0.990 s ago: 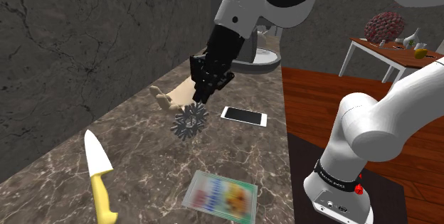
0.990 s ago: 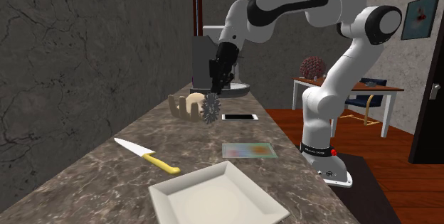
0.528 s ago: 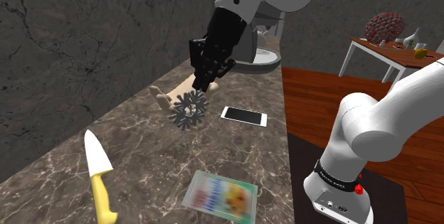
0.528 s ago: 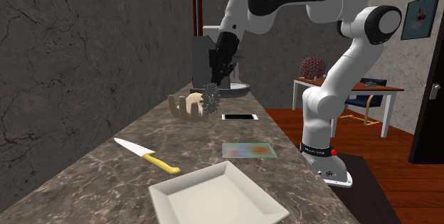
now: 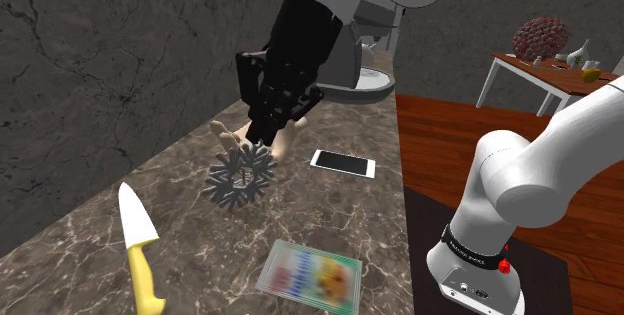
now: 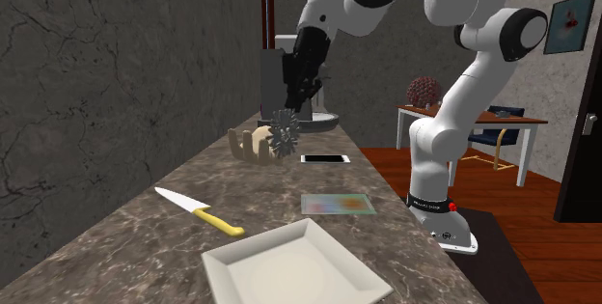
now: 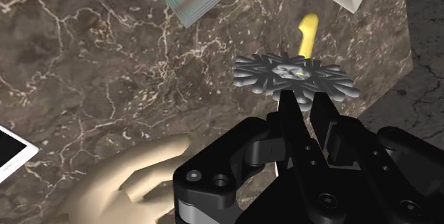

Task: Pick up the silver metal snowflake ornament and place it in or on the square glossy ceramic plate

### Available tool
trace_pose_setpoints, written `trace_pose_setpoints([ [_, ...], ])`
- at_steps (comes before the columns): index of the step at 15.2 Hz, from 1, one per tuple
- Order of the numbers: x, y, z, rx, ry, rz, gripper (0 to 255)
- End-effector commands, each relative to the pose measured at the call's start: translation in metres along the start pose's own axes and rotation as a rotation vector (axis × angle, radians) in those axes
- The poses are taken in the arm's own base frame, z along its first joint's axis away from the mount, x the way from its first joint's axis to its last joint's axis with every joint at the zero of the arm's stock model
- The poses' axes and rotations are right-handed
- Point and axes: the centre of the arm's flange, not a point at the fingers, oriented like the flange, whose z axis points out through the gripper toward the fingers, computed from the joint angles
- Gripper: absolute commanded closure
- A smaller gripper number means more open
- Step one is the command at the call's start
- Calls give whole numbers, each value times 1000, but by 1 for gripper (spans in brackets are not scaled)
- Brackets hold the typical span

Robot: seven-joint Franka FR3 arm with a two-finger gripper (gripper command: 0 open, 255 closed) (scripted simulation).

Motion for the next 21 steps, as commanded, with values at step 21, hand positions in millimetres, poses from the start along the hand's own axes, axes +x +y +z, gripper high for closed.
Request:
trace_pose_setpoints([
  [21, -145, -157, 67, 0, 0, 1, 255],
])
